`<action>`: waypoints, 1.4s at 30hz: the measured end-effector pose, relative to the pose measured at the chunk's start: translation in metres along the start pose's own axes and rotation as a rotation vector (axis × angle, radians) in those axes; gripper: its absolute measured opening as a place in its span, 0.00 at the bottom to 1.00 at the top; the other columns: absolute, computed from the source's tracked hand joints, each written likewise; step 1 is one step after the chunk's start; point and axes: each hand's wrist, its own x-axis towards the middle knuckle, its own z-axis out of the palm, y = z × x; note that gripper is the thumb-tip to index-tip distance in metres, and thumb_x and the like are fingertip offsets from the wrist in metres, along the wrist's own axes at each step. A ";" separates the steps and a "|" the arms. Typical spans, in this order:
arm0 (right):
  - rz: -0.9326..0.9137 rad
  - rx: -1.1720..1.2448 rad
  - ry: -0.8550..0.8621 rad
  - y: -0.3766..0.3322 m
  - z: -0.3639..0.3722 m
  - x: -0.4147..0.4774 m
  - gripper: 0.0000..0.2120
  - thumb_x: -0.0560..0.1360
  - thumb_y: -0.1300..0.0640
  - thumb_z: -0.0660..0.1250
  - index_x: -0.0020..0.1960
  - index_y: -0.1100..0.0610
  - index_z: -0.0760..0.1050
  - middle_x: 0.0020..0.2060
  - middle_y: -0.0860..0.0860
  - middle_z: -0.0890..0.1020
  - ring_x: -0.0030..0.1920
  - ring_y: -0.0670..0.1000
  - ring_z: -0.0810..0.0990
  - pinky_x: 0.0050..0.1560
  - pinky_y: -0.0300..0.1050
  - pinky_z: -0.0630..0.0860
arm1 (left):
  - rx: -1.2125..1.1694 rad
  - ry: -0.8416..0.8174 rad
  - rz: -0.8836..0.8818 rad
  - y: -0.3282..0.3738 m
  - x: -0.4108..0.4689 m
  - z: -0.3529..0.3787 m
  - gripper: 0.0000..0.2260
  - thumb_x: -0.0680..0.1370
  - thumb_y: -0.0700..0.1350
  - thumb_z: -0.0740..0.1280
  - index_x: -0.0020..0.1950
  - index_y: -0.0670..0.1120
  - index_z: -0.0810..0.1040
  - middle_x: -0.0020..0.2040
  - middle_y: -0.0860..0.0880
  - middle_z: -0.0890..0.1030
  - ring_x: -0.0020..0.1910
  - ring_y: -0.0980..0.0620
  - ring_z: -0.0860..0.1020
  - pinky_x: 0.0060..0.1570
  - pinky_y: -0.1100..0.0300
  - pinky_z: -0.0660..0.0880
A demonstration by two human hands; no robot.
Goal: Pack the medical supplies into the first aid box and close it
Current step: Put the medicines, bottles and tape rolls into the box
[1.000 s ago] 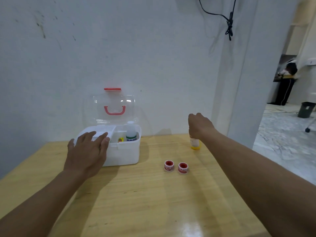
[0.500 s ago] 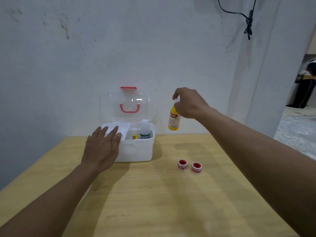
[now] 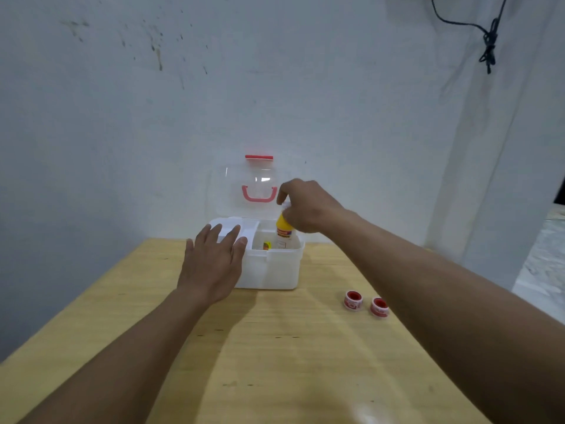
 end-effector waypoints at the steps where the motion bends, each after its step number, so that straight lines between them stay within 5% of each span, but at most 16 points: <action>1: 0.000 -0.010 -0.014 -0.001 0.006 0.000 0.16 0.75 0.64 0.64 0.62 0.54 0.77 0.64 0.55 0.75 0.60 0.58 0.77 0.54 0.49 0.77 | 0.003 -0.001 0.002 0.000 0.000 0.000 0.26 0.81 0.59 0.43 0.78 0.55 0.59 0.78 0.45 0.60 0.78 0.47 0.50 0.75 0.41 0.50; 17: 0.026 -0.071 -0.162 0.012 0.026 0.001 0.16 0.76 0.64 0.66 0.62 0.54 0.78 0.61 0.54 0.76 0.57 0.55 0.77 0.46 0.43 0.72 | 0.007 0.001 0.002 -0.002 0.001 0.001 0.26 0.81 0.59 0.43 0.77 0.55 0.61 0.77 0.46 0.63 0.78 0.47 0.53 0.74 0.41 0.52; 27: 0.104 -0.028 -0.161 0.016 -0.010 -0.026 0.22 0.75 0.61 0.62 0.69 0.56 0.72 0.65 0.54 0.75 0.62 0.56 0.76 0.51 0.44 0.73 | 0.061 -0.032 -0.016 -0.001 0.002 -0.004 0.26 0.81 0.60 0.42 0.78 0.57 0.58 0.78 0.45 0.59 0.79 0.47 0.46 0.74 0.39 0.46; 36: 0.289 -0.221 -0.457 0.044 -0.020 -0.092 0.20 0.75 0.61 0.66 0.67 0.61 0.74 0.56 0.56 0.81 0.54 0.58 0.81 0.54 0.51 0.80 | 0.125 0.077 -0.019 0.002 -0.014 0.000 0.27 0.81 0.61 0.42 0.79 0.55 0.55 0.79 0.41 0.56 0.78 0.41 0.47 0.73 0.36 0.47; 42: 0.347 -0.393 -0.594 0.060 -0.010 -0.123 0.27 0.75 0.56 0.72 0.72 0.59 0.70 0.66 0.56 0.77 0.52 0.57 0.81 0.46 0.46 0.77 | 0.125 0.027 -0.015 0.011 -0.023 0.003 0.27 0.81 0.61 0.41 0.79 0.56 0.54 0.79 0.41 0.53 0.78 0.41 0.44 0.73 0.37 0.46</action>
